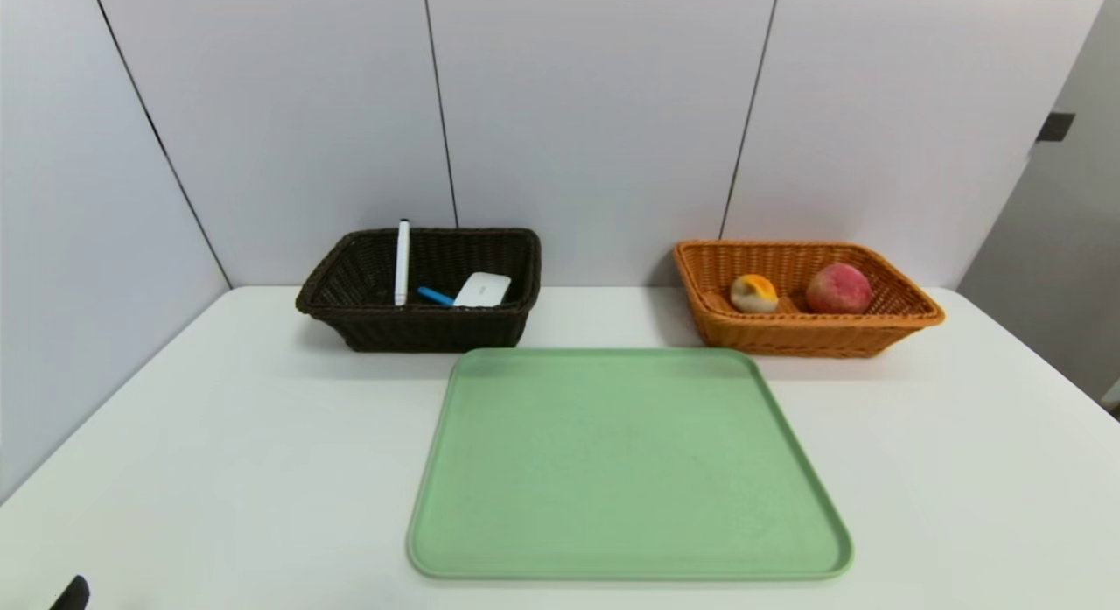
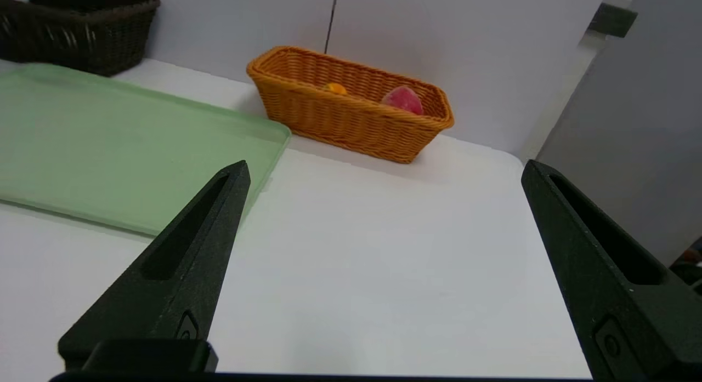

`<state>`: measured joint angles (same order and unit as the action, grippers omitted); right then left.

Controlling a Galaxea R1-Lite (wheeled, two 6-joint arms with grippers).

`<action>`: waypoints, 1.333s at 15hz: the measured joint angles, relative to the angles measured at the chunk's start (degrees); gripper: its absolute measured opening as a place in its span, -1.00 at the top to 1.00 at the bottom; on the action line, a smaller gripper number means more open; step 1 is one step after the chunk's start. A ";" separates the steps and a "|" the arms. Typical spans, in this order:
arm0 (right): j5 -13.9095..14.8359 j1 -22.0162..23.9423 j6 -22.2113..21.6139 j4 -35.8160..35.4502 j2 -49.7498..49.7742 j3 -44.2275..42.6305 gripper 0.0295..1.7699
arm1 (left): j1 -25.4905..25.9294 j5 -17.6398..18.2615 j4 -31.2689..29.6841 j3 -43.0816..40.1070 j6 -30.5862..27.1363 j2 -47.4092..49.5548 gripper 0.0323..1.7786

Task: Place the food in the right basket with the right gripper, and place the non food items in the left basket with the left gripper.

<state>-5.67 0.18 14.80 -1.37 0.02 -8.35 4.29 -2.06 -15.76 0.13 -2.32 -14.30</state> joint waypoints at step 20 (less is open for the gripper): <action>5.97 -0.21 -16.69 2.84 0.00 7.51 -0.93 | 0.00 -0.05 14.75 -0.13 7.88 -0.09 -0.90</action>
<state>0.30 -0.02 -1.89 1.48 0.02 -0.84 4.29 -2.11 -1.01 0.00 5.56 -14.38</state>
